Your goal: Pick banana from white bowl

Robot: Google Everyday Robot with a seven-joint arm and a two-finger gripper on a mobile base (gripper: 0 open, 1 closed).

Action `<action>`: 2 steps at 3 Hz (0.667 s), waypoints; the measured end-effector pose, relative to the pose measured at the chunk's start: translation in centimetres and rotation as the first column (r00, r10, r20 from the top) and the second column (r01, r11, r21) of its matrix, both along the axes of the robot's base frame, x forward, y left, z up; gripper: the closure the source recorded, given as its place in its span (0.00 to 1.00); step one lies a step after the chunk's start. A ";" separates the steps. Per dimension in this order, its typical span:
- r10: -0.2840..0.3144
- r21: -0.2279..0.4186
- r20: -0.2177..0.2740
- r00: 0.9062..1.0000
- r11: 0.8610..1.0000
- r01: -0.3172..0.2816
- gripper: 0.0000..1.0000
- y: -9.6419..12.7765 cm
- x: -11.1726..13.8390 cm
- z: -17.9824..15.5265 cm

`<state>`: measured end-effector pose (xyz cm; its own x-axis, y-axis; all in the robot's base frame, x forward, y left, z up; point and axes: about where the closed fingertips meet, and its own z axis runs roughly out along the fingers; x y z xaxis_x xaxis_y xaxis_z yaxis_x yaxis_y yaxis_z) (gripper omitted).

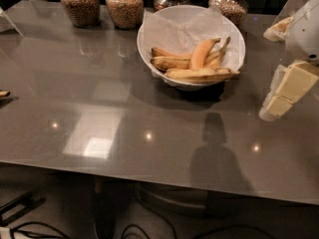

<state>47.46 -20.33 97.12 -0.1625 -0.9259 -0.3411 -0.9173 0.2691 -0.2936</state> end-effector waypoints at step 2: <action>0.069 0.221 0.164 0.984 0.969 -0.105 0.00 5.7 8.6 0.7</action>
Offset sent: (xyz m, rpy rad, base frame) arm 0.1320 0.0891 0.0156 0.3555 -0.2387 0.1456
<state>56.06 -14.67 97.85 -0.0135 -0.8287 -0.5596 -0.8887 0.2664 -0.3731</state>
